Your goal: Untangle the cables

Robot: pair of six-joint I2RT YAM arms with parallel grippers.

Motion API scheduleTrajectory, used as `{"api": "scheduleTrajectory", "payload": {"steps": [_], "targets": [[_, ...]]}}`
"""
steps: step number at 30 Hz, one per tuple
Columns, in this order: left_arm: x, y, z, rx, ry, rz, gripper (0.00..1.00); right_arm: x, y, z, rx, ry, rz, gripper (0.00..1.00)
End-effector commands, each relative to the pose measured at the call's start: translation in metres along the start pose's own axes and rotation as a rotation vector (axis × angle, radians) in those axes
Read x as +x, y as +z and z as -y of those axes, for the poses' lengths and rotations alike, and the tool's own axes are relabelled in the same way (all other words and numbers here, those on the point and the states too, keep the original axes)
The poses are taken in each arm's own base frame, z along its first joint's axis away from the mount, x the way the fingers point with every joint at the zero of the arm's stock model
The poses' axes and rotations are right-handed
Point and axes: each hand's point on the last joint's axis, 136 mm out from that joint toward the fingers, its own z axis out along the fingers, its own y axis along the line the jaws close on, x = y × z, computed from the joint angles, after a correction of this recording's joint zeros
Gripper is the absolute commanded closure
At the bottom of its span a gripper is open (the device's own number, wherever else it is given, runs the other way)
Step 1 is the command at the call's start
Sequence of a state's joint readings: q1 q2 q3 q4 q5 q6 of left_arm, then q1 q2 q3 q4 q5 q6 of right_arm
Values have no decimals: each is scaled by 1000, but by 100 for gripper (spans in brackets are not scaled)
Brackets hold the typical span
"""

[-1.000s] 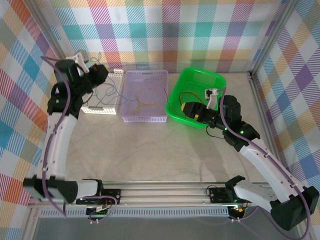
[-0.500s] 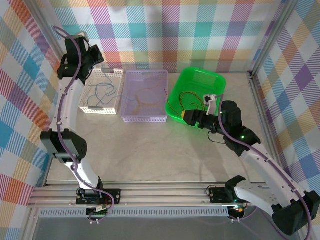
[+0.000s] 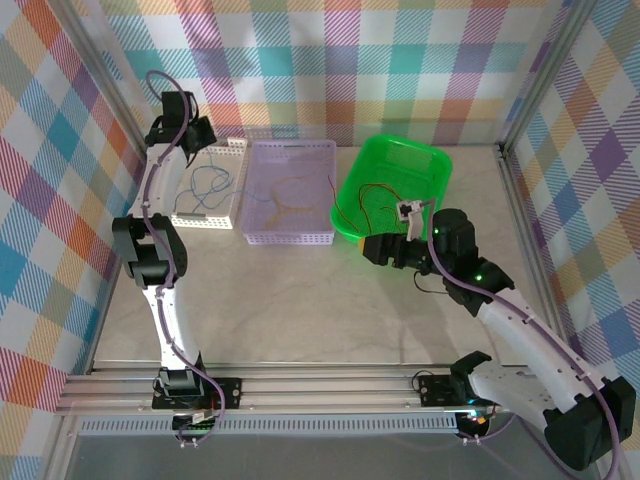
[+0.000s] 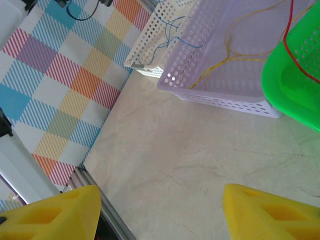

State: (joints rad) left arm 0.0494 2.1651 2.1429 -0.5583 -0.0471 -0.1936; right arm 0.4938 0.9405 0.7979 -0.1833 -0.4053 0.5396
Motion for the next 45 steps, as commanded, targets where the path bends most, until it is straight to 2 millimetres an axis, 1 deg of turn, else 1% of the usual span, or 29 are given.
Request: {"api": "scheduleTrajectory", "payload": {"steps": [1,5,10,13,15,17,18,19,20,22,23,24,26,27,29,32,34,37,38,40,42,45], "targets": [[-1,-1,-4,-2,-8,11,100,6,4,-1,-32,-31,-16,35],[37,14,-4,-7,3,-50,100,11,14,5,-38,-10,-37,36],[74,22,1,19,-8,-105,100,13,21,3,-56,4,-51,37],[98,32,5,27,-12,-160,100,16,24,3,-58,6,-59,38],[105,38,4,11,-9,-183,100,18,25,2,-61,10,-67,38],[105,39,5,12,-18,-202,100,19,25,0,-64,8,-72,38],[102,38,7,18,-17,-204,100,20,25,0,-65,6,-74,37],[96,35,9,21,-19,-197,100,20,24,-1,-64,3,-73,37],[90,32,11,25,-23,-187,96,21,24,-1,-64,3,-74,37],[80,26,15,38,-27,-174,81,21,24,-2,-65,2,-76,36],[76,22,16,41,-30,-171,69,22,24,-2,-67,2,-77,36],[73,19,18,44,-32,-175,59,22,25,-2,-69,0,-79,35],[73,13,20,53,-33,-187,42,22,26,-3,-75,-2,-86,34],[72,9,22,60,-35,-194,36,23,27,-3,-76,-3,-91,34],[72,3,21,55,-46,-206,30,24,31,-3,-80,1,-106,33],[73,-10,19,38,-76,-223,27,24,34,-5,-80,0,-124,33],[73,-22,21,49,-114,-228,26,25,35,-7,-82,-3,-127,33],[76,-45,27,83,-192,-243,26,24,34,-9,-84,-11,-124,33],[80,-54,29,86,-206,-251,26,25,34,-9,-83,-11,-125,33],[91,-72,36,99,-214,-265,26,25,32,-10,-82,-17,-123,33],[108,-91,45,91,-187,-279,26,26,30,-11,-82,-22,-120,33],[138,-110,50,53,-147,-316,27,26,28,-14,-85,-31,-116,33]]}}
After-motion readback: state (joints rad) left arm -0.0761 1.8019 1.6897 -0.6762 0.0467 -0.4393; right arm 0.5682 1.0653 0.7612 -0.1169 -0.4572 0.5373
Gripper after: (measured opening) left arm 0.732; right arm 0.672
